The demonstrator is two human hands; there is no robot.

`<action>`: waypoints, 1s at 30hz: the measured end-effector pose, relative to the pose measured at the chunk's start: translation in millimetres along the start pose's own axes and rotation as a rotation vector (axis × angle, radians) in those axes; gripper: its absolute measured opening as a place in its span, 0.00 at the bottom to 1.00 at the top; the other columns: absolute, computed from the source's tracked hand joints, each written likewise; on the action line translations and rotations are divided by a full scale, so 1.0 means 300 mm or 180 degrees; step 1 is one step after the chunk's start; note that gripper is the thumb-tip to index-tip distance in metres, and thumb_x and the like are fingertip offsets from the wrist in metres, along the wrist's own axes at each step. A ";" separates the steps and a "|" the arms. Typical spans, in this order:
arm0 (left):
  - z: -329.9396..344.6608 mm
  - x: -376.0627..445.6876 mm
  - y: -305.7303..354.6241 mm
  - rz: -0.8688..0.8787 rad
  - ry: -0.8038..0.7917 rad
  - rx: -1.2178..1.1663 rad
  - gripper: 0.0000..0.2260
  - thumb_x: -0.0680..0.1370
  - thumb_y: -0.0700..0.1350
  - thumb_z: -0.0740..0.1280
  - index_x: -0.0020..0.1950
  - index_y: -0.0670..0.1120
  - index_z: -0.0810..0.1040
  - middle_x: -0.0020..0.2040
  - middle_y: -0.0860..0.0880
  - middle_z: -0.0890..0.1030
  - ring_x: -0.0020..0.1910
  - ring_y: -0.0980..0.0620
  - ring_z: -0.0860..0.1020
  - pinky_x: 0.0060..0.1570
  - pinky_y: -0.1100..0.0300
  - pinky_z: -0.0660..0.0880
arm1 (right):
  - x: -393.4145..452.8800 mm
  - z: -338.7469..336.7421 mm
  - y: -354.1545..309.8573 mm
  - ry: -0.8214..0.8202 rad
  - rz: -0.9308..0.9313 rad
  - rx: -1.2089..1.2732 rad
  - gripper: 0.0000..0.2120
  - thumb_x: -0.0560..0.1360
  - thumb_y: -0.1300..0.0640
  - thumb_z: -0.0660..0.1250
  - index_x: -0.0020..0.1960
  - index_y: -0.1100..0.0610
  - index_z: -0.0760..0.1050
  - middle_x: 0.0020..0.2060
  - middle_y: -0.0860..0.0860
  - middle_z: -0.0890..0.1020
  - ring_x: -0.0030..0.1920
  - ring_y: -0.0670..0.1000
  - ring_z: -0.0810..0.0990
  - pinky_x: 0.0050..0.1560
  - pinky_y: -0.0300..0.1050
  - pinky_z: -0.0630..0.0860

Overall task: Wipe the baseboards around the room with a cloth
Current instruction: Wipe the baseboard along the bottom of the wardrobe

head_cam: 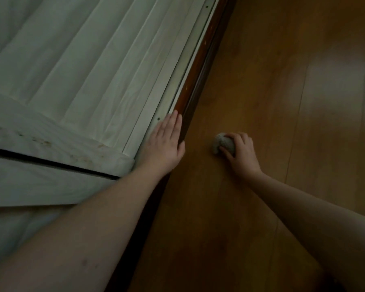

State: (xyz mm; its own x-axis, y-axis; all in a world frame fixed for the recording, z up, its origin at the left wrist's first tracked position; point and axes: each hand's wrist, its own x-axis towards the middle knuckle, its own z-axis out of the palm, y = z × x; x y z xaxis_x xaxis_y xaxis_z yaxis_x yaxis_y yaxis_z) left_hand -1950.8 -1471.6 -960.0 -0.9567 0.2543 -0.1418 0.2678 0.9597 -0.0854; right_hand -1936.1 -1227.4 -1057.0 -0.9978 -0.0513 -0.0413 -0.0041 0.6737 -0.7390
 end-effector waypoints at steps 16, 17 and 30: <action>0.020 0.267 -0.074 0.0167 -0.0174 -0.0043 0.33 0.82 0.56 0.50 0.81 0.41 0.42 0.82 0.43 0.44 0.80 0.49 0.42 0.78 0.55 0.42 | 0.299 0.028 -0.001 -0.0414 0.0023 0.0363 0.21 0.75 0.48 0.71 0.65 0.52 0.72 0.59 0.49 0.74 0.59 0.48 0.69 0.60 0.40 0.65; 0.014 0.271 -0.070 0.0195 -0.0239 -0.0022 0.33 0.82 0.56 0.50 0.81 0.40 0.42 0.82 0.42 0.44 0.81 0.48 0.42 0.78 0.53 0.43 | 0.305 0.023 -0.021 -0.0508 0.0096 0.0393 0.21 0.74 0.48 0.72 0.64 0.51 0.73 0.57 0.47 0.74 0.58 0.46 0.69 0.58 0.39 0.65; -0.009 0.272 -0.073 0.0162 -0.0505 -0.0292 0.32 0.83 0.56 0.47 0.80 0.40 0.39 0.80 0.43 0.37 0.80 0.48 0.39 0.79 0.52 0.42 | 0.438 -0.078 -0.198 -0.1044 -0.0052 -0.0301 0.20 0.73 0.55 0.73 0.63 0.53 0.74 0.55 0.51 0.74 0.56 0.54 0.72 0.52 0.42 0.66</action>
State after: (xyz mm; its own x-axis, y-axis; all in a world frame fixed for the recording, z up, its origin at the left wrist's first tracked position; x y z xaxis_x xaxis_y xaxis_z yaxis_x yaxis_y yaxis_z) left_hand -2034.9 -1471.5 -967.0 -0.9101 0.2879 -0.2980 0.2970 0.9548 0.0152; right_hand -2068.4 -1257.1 -1002.8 -0.9234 -0.2868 -0.2553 -0.0414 0.7354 -0.6763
